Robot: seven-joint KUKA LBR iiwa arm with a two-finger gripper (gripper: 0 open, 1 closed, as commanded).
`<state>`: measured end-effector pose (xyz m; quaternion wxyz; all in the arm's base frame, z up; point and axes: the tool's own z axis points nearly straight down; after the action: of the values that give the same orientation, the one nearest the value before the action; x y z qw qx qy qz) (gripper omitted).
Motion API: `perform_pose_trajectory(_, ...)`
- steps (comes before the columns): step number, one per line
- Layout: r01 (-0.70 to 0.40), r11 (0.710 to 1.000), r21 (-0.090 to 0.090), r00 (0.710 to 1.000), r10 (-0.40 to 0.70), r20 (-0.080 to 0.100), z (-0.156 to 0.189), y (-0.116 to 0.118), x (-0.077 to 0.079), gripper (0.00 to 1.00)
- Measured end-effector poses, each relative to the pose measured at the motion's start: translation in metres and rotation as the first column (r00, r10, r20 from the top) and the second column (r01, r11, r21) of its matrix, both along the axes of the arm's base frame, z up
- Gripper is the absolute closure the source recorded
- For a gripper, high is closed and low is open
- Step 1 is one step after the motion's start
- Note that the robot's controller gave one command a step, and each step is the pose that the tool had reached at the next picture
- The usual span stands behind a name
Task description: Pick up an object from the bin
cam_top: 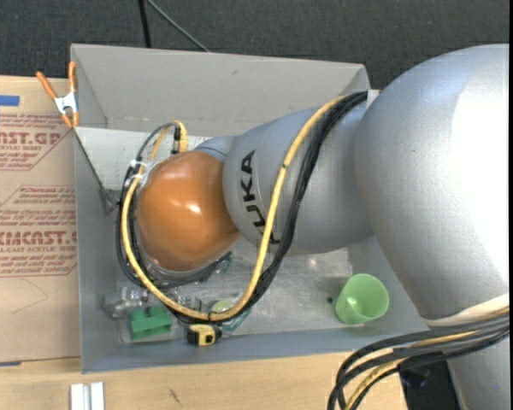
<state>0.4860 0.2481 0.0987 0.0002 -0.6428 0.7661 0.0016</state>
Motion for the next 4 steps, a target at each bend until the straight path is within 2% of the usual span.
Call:
perform_pose_trajectory(1, 0.0, 1.0, 0.0, 1.0, 0.0, 0.0, 0.0, 0.0, 0.0, 1.0)
perform_pose_trajectory(2, 0.0, 1.0, 0.0, 1.0, 0.0, 0.0, 0.0, 0.0, 0.0, 0.0)
perform_pose_trajectory(3, -0.2, 0.98, -0.002, 0.98, 0.2, 0.002, -0.03, -0.024, 0.0, 0.0)
perform_pose_trajectory(4, -0.2, 0.98, 0.0, 0.98, 0.2, 0.003, -0.028, -0.023, 0.001, 1.0)
